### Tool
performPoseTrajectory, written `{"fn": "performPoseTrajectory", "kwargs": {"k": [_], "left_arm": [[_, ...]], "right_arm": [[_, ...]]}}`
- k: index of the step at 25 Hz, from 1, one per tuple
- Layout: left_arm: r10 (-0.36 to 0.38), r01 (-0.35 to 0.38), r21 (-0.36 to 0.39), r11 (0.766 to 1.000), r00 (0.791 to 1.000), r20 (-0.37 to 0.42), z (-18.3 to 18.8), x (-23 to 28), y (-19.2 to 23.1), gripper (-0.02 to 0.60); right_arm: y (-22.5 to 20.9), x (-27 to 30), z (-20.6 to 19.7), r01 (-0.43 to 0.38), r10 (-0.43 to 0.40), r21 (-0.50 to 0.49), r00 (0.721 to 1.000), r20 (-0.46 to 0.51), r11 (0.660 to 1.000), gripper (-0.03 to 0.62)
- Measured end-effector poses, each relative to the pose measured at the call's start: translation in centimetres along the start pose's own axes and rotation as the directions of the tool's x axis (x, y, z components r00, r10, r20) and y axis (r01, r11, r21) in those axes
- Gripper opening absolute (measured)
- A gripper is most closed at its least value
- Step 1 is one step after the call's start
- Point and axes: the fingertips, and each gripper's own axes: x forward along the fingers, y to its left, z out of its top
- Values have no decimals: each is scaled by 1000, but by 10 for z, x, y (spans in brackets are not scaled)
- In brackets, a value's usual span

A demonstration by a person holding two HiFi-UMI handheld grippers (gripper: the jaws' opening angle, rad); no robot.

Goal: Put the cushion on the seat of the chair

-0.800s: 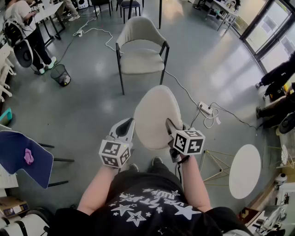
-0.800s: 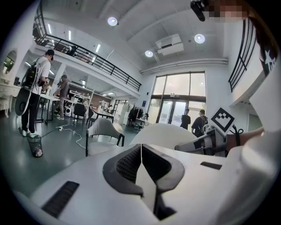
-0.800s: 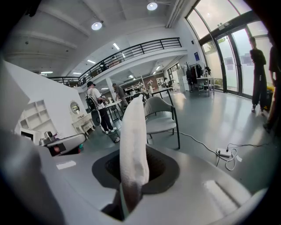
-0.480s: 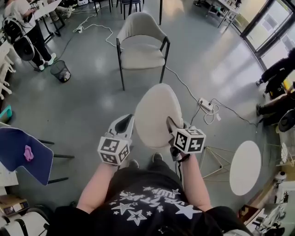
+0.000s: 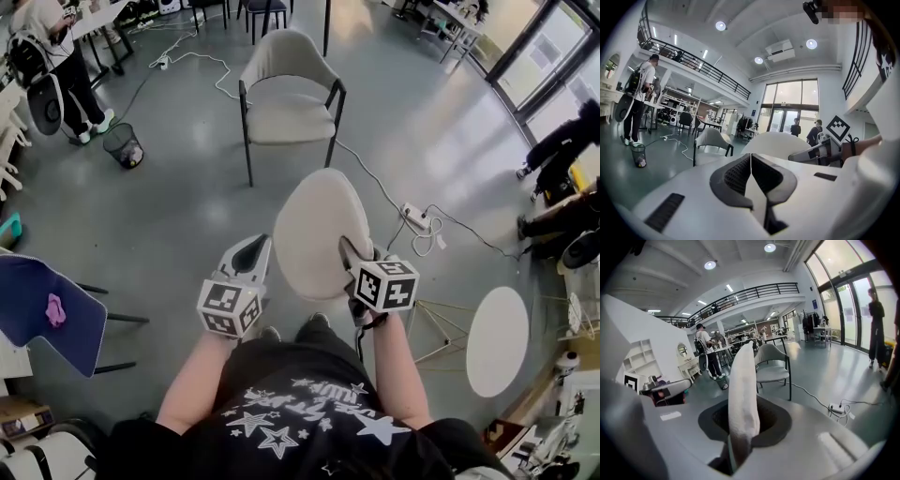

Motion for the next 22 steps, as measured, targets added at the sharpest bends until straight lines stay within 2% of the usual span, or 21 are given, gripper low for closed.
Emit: {"fn": "performPoseTrajectory", "kwargs": {"k": [4, 9, 12, 18, 22], "left_arm": [[12, -12, 8, 1000, 1000, -9, -2, -7, 10, 9], [50, -50, 10, 999, 997, -51, -10, -6, 16, 9], [73, -72, 16, 997, 995, -66, -12, 0, 25, 9], [138, -137, 25, 990, 988, -72, -7, 16, 55, 9], [172, -171, 19, 985, 982, -75, -4, 37, 73, 9]], "right_arm": [[11, 0, -1, -8, 7, -41, 1000, -14, 999, 57], [0, 5, -10, -13, 14, 29, 999, -42, 999, 57], [-7, 20, -9, -16, 18, 22, 998, -66, 1000, 57], [-19, 65, 18, -48, 48, 8, 997, -66, 999, 57], [-32, 93, 30, -74, 77, 42, 994, -78, 996, 57]]}}
